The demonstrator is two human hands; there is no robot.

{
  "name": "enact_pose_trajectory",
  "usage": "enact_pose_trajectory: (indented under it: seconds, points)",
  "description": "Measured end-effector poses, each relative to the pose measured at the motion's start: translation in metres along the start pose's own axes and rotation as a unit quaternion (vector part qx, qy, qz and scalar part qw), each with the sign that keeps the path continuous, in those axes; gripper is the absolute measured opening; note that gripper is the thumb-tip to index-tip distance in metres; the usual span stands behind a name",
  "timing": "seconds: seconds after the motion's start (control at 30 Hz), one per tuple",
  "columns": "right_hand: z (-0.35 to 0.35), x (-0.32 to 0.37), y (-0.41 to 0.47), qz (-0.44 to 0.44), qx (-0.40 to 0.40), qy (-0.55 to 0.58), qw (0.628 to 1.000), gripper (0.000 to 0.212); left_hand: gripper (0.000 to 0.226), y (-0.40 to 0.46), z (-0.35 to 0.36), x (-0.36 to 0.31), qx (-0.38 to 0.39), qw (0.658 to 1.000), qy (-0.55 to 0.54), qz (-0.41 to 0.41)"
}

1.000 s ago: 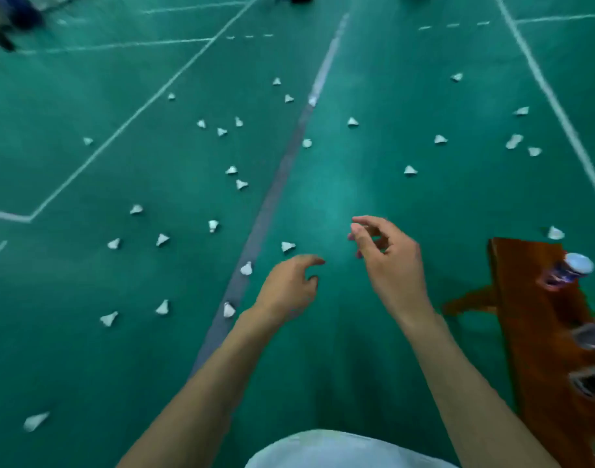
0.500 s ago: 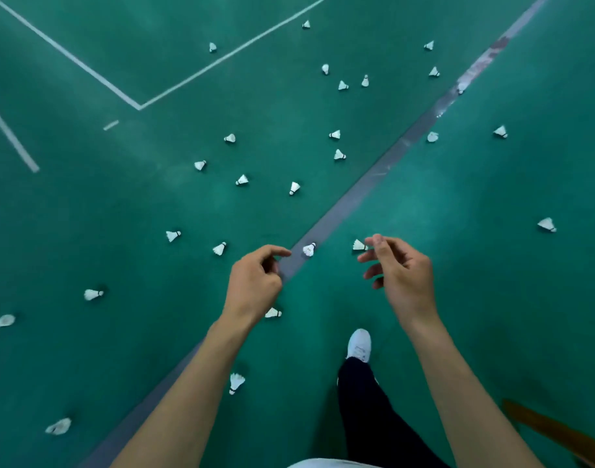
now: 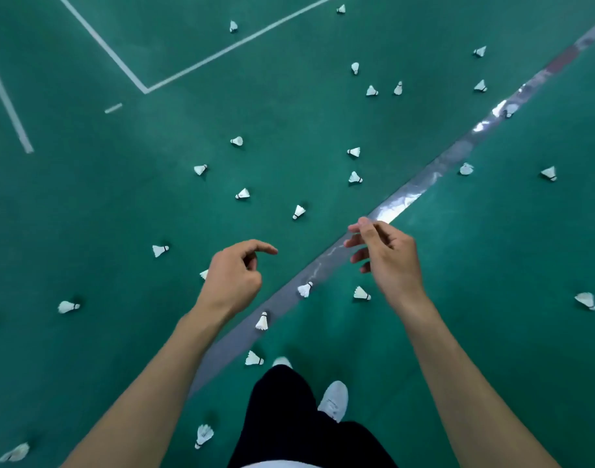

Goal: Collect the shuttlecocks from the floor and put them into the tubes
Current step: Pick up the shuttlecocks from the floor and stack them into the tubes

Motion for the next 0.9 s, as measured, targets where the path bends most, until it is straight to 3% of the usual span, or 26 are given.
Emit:
enact_pose_trajectory:
  seconds: [0.3,0.47,0.67,0.77,0.9]
  points:
    - [0.002,-0.013,0.173,-0.005,0.005,-0.068,0.998,0.023,0.048,0.204,0.083,-0.010,0.131,0.983,0.084,0.093]
    - [0.000,-0.079,0.253,0.021,0.070,-0.162,0.984,0.025,0.057,0.254,0.182,0.029,0.296,0.911,0.250,0.143]
    - [0.013,-0.232,0.358,-0.035,0.123,-0.238,0.963,0.024,0.051,0.305,0.329,0.166,0.413,0.826,0.363,0.125]
    - [0.042,-0.342,0.401,-0.122,0.207,-0.352,0.905,0.023,0.052,0.331,0.414,0.243,0.424,0.793,0.388,0.203]
    - [0.090,-0.508,0.440,-0.189,0.362,-0.468,0.784,0.028,0.058,0.362,0.523,0.363,0.443,0.756,0.426,0.224]
Point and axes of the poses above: each hand's wrist, its own y-axis towards the middle knuckle, its own z-axis out of the palm, x = y × z, the point moved 8 cm from there along y, towards the middle knuckle, and after that the axes turned 2 degrees about -x, right-handed, at the moved point
